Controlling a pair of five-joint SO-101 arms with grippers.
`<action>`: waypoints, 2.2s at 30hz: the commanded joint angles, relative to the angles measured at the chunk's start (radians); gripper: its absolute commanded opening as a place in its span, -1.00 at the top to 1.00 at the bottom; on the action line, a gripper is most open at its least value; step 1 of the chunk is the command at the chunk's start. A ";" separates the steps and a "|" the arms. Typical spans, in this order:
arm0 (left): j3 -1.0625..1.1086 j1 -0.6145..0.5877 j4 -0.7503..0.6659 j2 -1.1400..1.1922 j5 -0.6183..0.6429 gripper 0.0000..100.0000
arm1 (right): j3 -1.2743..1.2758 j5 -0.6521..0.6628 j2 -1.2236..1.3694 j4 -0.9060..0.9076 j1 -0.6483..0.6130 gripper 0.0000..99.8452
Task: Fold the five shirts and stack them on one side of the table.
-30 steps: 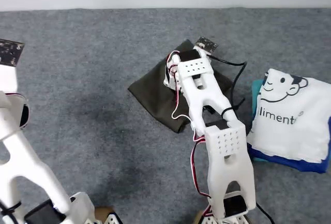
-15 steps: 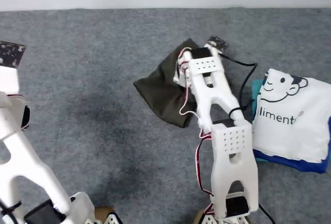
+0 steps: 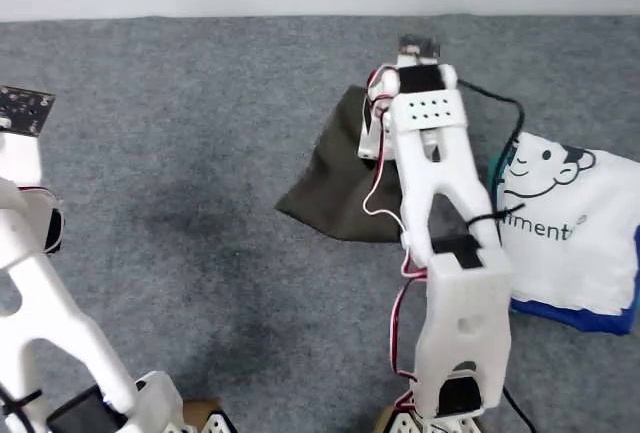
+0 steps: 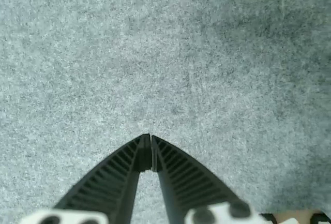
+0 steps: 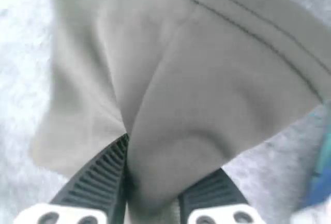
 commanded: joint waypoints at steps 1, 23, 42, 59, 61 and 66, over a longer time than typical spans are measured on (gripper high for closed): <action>-0.008 -0.006 0.002 -0.037 -0.006 0.99 | -0.020 0.106 -0.170 0.070 0.010 0.98; -0.005 -0.006 0.000 -0.094 -0.009 0.99 | -0.012 0.563 -0.544 0.143 0.361 0.98; -0.005 -0.005 0.005 -0.100 -0.008 0.99 | 0.316 0.856 -0.544 0.018 0.730 0.98; -0.004 -0.006 0.006 -0.100 -0.008 0.99 | 0.483 0.726 -0.593 -0.294 0.897 0.28; -0.004 -0.006 0.006 -0.100 -0.008 0.99 | 0.437 0.715 -0.630 -0.239 0.888 0.28; -0.004 -0.006 0.006 -0.100 -0.008 0.99 | 0.393 0.721 -0.717 -0.042 0.776 0.61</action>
